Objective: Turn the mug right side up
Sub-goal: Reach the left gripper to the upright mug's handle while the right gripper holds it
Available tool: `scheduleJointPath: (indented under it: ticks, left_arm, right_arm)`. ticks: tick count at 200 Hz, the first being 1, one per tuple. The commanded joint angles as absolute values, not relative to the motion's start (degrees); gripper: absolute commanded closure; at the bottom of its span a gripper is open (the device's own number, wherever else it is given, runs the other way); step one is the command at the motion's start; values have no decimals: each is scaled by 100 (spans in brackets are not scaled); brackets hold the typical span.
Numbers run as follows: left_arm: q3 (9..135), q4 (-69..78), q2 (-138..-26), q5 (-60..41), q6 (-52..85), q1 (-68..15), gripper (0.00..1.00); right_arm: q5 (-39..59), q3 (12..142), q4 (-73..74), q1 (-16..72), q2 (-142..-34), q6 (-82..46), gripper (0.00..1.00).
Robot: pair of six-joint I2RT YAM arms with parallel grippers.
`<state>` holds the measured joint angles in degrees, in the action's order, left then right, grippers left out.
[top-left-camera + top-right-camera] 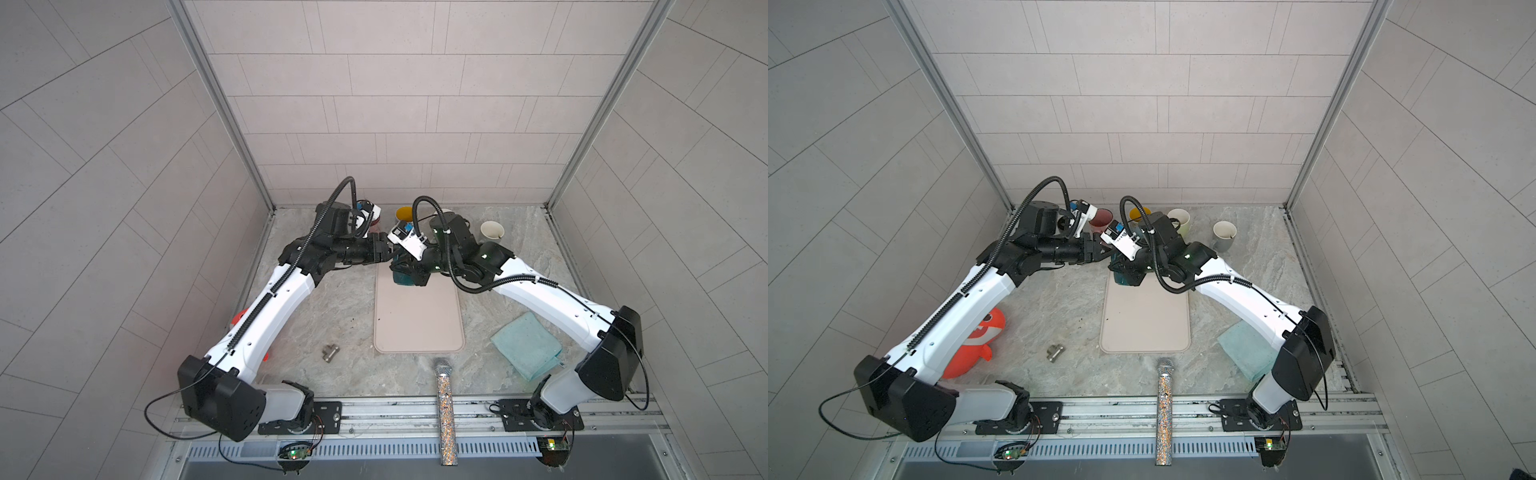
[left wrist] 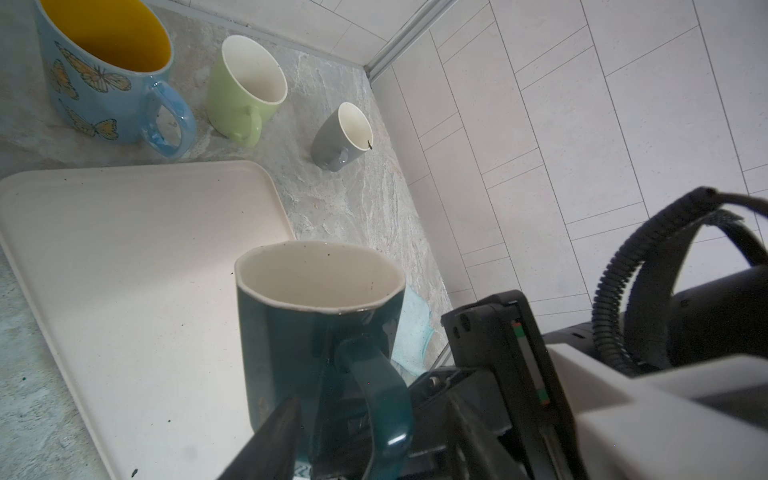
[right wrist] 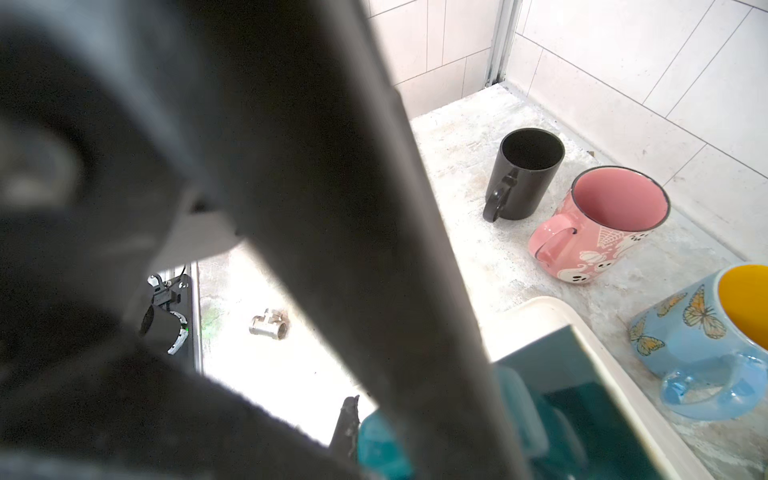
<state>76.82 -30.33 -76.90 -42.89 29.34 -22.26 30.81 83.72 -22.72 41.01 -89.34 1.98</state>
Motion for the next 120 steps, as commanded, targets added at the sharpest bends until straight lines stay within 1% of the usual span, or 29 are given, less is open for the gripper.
scheduleJointPath:
  ticks: [1, 25, 89, 120]
  left_arm:
    - [7742, -3041, -7784, -4288, 2818, -2342, 43]
    - [7785, -3199, -7870, -4165, 2738, -2363, 45]
    - [7865, -3443, -8013, -4044, 2632, -2371, 55]
    - [7919, -3539, -8045, -4043, 2602, -2365, 62]
  right_arm:
    - [3218, 8587, -1932, 4124, -8930, 255, 100]
    - [3243, 8604, -1974, 4130, -8930, 272, 100]
    - [3217, 8620, -2035, 4131, -8954, 329, 100]
    - [3168, 8622, -2070, 4129, -8981, 353, 100]
